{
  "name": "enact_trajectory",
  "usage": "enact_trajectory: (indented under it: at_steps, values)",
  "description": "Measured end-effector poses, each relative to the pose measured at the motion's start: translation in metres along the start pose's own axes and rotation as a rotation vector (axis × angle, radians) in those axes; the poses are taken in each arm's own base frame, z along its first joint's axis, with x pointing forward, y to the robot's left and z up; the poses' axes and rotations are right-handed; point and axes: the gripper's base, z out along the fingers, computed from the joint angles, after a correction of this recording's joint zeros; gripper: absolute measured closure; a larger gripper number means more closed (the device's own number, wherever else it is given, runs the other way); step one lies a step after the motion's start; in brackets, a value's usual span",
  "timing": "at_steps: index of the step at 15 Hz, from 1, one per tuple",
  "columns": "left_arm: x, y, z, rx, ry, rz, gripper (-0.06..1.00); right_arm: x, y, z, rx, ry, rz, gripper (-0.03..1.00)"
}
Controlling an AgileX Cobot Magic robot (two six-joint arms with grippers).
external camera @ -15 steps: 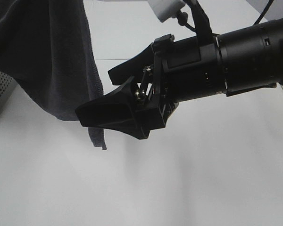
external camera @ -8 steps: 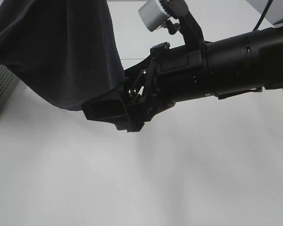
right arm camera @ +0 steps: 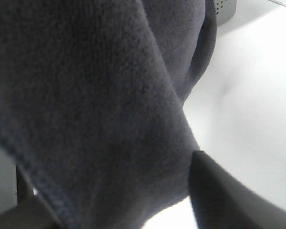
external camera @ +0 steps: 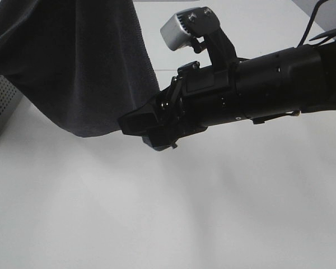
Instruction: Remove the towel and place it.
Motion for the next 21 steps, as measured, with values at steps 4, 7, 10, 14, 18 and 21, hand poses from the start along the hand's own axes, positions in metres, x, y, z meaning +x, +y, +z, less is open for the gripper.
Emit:
enact_trajectory:
  at_steps: [4, 7, 10, 14, 18, 21]
  values:
    - [0.004, 0.006, 0.0, -0.067, 0.04, 0.012, 0.94, 0.001, -0.004, 0.001, 0.036, 0.009, 0.003, 0.67]
    - [0.005, 0.01, -0.001, -0.11, 0.059, -0.001, 0.94, 0.001, -0.004, 0.001, 0.036, 0.009, 0.003, 0.68]
    - [0.006, 0.011, -0.001, -0.117, 0.066, -0.002, 0.94, 0.001, -0.004, 0.001, 0.036, 0.01, -0.01, 0.84]
    - [0.008, 0.011, -0.001, -0.117, 0.089, -0.003, 0.94, 0.001, 0.004, 0.001, -0.044, -0.002, -0.07, 0.96]
    - [0.008, 0.011, -0.001, -0.117, 0.089, -0.003, 0.94, 0.001, -0.002, 0.001, 0.014, 0.0, -0.01, 0.96]
    - [0.008, 0.011, -0.001, -0.116, 0.09, 0.016, 0.94, -0.01, -0.006, -0.017, 0.161, -0.022, 0.042, 0.96]
